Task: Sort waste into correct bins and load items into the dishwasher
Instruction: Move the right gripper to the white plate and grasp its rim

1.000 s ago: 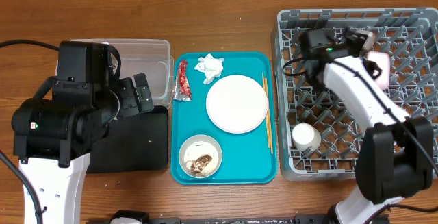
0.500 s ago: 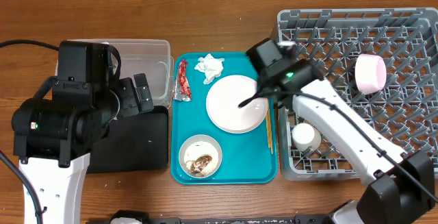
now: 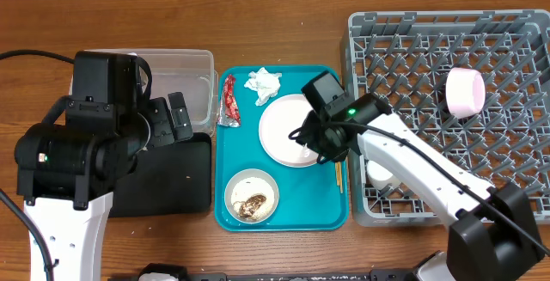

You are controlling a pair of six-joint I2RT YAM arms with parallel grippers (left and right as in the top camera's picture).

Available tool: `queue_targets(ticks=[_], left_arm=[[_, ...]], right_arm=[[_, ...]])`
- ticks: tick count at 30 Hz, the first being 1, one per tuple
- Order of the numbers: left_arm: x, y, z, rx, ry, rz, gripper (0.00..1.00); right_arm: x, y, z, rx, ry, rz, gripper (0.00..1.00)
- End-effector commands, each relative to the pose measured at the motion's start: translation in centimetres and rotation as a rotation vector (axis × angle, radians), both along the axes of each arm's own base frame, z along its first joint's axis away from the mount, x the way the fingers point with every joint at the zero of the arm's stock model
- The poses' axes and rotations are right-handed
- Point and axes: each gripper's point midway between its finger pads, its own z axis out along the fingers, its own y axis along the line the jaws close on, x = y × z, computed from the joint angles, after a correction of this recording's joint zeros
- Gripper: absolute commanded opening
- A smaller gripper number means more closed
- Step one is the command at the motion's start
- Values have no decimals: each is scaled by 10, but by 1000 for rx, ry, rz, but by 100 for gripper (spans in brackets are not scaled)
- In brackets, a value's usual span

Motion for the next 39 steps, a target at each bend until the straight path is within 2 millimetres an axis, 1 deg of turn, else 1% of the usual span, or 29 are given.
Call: queue_targets(ticks=[1,6,11,13,15,17,18,20,22,23,25,30,33,34,37,39], left_arm=[[1,3,3,0,-9,23,100],[1,3,3,0,-9,23,100],[1,3,3,0,-9,23,100],[1,3,3,0,-9,23,100],[1,3,3,0,-9,23,100],[1,3,3,0,-9,23,100],[1,3,3,0,-9,23,100],[1,3,3,0,-9,23,100],[1,3,3,0,-9,24,100],[1,3,3,0,-9,23,100],[1,3,3,0,-9,23,100],[1,3,3,0,-9,23,100],[1,3,3,0,-9,23,100],[1,3,3,0,-9,23,100],[1,3,3,0,-9,23,100],[1,3,3,0,-9,23,100]], right_arm=[[-11,2,-23,4,91,-109,51],[-10,2,-47,-14,131,-164,51],[-21,-5,-75,-56,207,-227,51],[-23,-3,-80,-49,229,-224,50],[-23,-2,-80,-46,228,-223,49],[-22,-1,-80,-42,224,-223,45],[-22,-1,-80,-42,224,-223,40],[-22,-2,-80,-50,222,-224,21],[-22,-3,-80,-50,222,-223,9],[-21,-3,-80,-53,219,-220,6],[-21,-3,-80,-52,218,-216,5],[-17,-3,-72,-60,205,-190,4],[-8,-2,-62,-70,162,-168,4],[-3,-3,-57,-76,138,-155,4],[16,-9,-31,-121,21,-99,4],[32,-10,-6,-145,-87,-34,4]])
